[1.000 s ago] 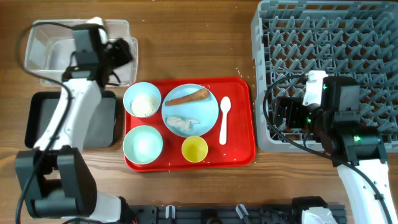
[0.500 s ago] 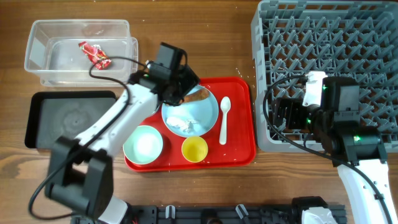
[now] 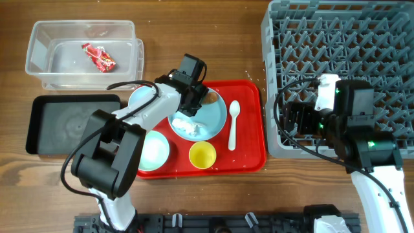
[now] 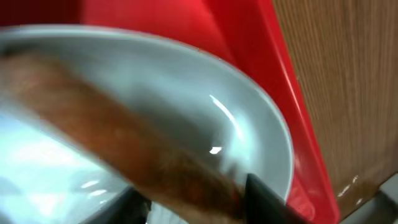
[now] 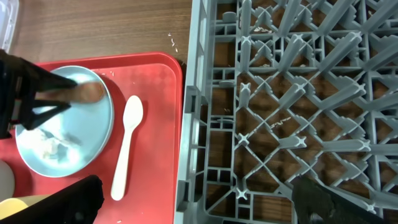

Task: Sort waste into correct bins and load items into the dishwasher rack
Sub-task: 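Grasp the carrot on the blue plate with the left gripper, then place the carrot onto the black tray with the left gripper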

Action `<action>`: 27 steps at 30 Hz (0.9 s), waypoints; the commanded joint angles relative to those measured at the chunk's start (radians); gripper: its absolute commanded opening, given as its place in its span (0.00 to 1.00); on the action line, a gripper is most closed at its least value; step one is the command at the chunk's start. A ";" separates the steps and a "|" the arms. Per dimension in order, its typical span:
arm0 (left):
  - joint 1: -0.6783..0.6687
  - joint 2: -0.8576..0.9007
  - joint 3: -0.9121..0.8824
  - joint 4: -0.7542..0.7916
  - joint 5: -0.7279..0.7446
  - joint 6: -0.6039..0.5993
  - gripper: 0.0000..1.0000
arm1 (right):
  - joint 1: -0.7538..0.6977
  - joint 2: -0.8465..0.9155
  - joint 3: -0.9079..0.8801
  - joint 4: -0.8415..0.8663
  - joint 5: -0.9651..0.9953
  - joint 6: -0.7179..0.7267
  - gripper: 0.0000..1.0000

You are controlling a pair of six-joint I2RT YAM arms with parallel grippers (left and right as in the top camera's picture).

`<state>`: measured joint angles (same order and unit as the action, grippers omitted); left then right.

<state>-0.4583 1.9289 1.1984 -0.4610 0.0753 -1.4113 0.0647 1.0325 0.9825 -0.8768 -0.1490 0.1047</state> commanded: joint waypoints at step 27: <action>0.365 -0.478 0.000 -0.433 -0.307 0.544 0.04 | 0.002 -0.002 0.019 -0.003 -0.004 0.000 1.00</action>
<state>-0.2588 1.5105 1.1995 -0.8261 -0.1150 -0.9012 0.0647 1.0325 0.9825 -0.8795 -0.1490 0.1043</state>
